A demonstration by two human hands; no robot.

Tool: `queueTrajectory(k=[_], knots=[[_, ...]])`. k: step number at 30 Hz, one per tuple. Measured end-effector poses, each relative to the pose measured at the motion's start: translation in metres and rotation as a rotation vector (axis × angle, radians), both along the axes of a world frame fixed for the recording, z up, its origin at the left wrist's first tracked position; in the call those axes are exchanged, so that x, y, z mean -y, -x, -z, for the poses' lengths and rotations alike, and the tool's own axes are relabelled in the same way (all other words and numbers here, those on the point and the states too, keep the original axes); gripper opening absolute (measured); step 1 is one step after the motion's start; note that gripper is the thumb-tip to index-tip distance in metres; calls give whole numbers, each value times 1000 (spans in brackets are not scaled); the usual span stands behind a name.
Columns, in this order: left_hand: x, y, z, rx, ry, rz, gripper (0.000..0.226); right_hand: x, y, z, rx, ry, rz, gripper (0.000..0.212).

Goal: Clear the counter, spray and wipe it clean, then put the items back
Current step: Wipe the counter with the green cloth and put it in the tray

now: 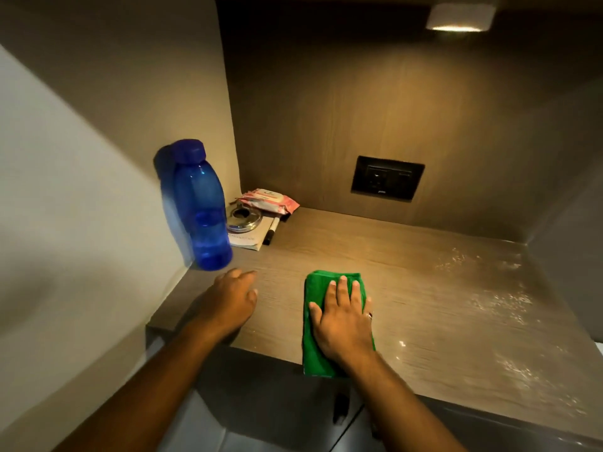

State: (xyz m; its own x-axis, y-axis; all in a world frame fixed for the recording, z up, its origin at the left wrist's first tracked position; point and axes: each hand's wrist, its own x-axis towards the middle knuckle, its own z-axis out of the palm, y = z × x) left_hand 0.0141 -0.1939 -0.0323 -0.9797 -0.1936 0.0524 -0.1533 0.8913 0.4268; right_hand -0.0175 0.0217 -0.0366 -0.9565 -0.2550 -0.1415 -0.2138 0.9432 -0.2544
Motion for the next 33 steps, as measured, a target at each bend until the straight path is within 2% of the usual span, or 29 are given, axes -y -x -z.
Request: queueTrajectory(k=[5, 9, 13, 16, 19, 21, 23, 25, 30, 33], knots=[[22, 3, 33, -3, 191, 91, 51, 29, -9, 13, -57, -44, -195, 69], [27, 6, 46, -57, 182, 96, 52, 54, -16, 13, -97, -24, -392, 66], [30, 8, 47, -65, 150, 100, 51, 20, -23, 17, -107, 17, -446, 65], [30, 7, 46, -52, 140, 100, 52, -50, -22, 24, -111, 6, -302, 66], [26, 6, 43, -37, 127, 108, 52, -121, -4, 24, -100, -17, 4, 62], [23, 5, 41, -36, 124, 107, 52, -128, 11, 19, -101, -31, 184, 63], [24, 5, 40, -41, 117, 107, 51, -99, 23, 16, -109, -29, 286, 63], [28, 6, 40, -43, 106, 118, 51, -53, 30, 16, -93, -16, 284, 62], [42, 12, 40, 11, 120, 184, 50, 76, 8, 19, -37, 20, 66, 67], [44, 12, 40, 15, 114, 189, 50, 113, -15, 22, -17, -3, -73, 68]])
